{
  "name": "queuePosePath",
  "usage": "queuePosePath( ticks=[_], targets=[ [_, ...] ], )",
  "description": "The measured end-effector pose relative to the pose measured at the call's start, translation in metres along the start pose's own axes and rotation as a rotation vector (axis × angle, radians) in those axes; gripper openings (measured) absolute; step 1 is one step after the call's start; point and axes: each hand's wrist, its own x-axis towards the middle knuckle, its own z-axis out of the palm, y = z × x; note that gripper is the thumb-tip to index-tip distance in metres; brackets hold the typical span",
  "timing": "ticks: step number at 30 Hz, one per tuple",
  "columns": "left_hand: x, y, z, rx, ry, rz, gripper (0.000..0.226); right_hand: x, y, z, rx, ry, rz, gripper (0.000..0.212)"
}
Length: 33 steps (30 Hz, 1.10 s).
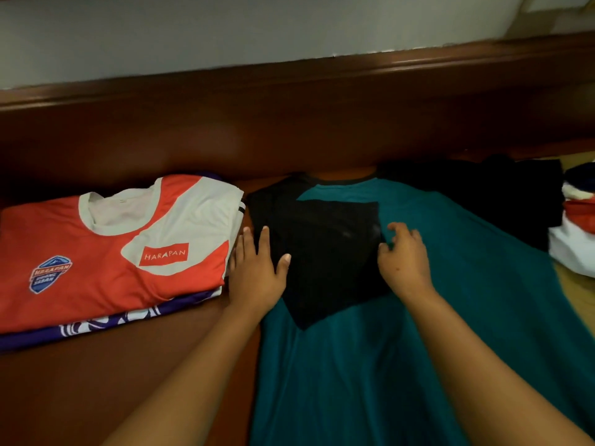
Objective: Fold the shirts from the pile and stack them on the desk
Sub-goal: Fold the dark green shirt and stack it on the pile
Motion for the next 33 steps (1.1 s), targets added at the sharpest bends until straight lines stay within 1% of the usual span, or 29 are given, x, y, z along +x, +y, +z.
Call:
queuePosePath(
  ticks=[2,4,5,7,9,11,13,19,21,23,25,27,29,31,33],
  targets=[
    [-0.030,-0.007,0.005,-0.059,0.011,0.009,0.065,-0.023,0.000,-0.002,-0.044,0.068,-0.069,0.041],
    [-0.068,-0.014,0.014,-0.120,0.035,0.033,0.064,-0.053,-0.002,0.002,-0.022,0.075,-0.152,0.035],
    [-0.086,-0.017,0.019,-0.148,0.056,0.042,0.064,-0.067,-0.006,0.005,0.010,0.040,-0.186,0.029],
    [-0.126,-0.020,0.028,-0.185,0.115,0.049,0.064,-0.097,-0.016,0.017,0.031,-0.101,-0.215,0.016],
    [-0.161,-0.024,0.037,-0.220,0.161,0.029,0.062,-0.116,-0.025,0.032,0.022,-0.239,-0.198,0.012],
    [-0.195,-0.025,0.045,-0.234,0.164,-0.014,0.060,-0.130,-0.029,0.044,0.020,-0.322,-0.171,0.014],
    [-0.227,-0.025,0.050,-0.212,0.162,-0.050,0.058,-0.139,-0.030,0.052,-0.003,-0.359,-0.169,0.018],
    [-0.294,-0.020,0.060,-0.119,0.235,-0.130,0.044,-0.160,-0.035,0.061,-0.148,-0.363,-0.163,0.042],
    [-0.311,-0.015,0.058,-0.076,0.273,-0.222,0.038,-0.167,-0.041,0.060,-0.183,-0.377,-0.141,0.040],
    [-0.325,-0.010,0.055,-0.080,0.241,-0.346,0.038,-0.171,-0.048,0.059,-0.185,-0.412,-0.128,0.032],
    [-0.337,-0.008,0.055,-0.093,0.196,-0.432,0.038,-0.172,-0.053,0.059,-0.126,-0.420,-0.122,0.032],
    [-0.346,-0.009,0.057,-0.115,0.207,-0.442,0.031,-0.173,-0.055,0.060,0.007,-0.438,-0.078,0.037],
    [-0.349,-0.009,0.059,-0.158,0.241,-0.423,0.021,-0.173,-0.055,0.059,0.231,-0.490,0.037,0.041],
    [-0.350,-0.005,0.055,-0.223,0.286,-0.377,0.014,-0.173,-0.053,0.055,0.398,-0.489,0.130,0.044],
    [-0.350,0.006,0.047,-0.313,0.310,-0.329,0.018,-0.170,-0.050,0.048,0.441,-0.451,0.106,0.043]
  ],
)
